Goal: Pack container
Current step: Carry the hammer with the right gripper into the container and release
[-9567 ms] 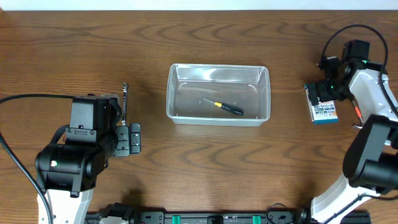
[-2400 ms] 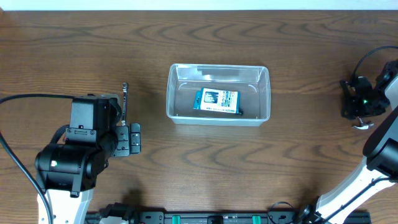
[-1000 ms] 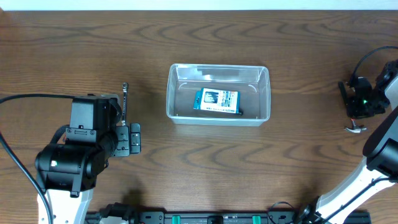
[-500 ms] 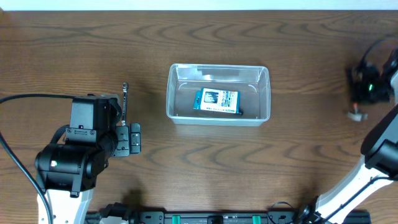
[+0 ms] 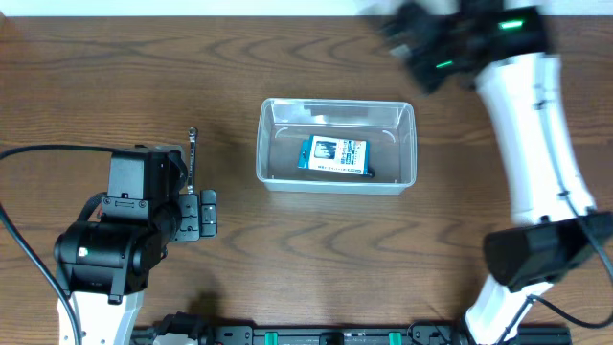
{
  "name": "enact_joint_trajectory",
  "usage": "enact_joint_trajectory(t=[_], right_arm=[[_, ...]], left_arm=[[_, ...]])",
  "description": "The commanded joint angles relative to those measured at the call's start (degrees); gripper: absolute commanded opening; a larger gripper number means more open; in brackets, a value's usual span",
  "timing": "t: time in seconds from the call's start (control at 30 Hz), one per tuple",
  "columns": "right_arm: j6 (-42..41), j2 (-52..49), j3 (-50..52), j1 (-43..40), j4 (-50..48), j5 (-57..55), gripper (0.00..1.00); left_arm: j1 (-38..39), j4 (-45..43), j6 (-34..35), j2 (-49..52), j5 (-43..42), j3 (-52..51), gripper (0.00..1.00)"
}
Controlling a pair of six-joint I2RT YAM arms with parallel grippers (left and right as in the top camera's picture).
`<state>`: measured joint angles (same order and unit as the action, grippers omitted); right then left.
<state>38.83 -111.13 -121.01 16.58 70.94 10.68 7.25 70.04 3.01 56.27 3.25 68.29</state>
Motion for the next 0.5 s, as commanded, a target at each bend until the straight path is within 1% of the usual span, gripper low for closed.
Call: enact_joint_trajectory(t=[0.0,0.13,0.3,0.47], right_arm=[[9.4,-1.5,1.6,6.2,0.8,-2.7,0.01],[11.6,-5.1,3.8,10.1,0.6,-3.6,0.01],[13.7,-10.1,7.3,10.2,-0.7,-3.6,0.01],[14.1,-15.1,7.7,9.6,-2.5,-3.6,0.01]], left_arm=[[0.2,0.0,0.1,0.2,0.5,1.3,0.98],[0.2,0.0,0.1,0.2,0.5,1.3,0.98],[0.2,0.0,0.1,0.2,0.5,1.3,0.98],[0.2,0.0,0.1,0.2,0.5,1.3,0.98]])
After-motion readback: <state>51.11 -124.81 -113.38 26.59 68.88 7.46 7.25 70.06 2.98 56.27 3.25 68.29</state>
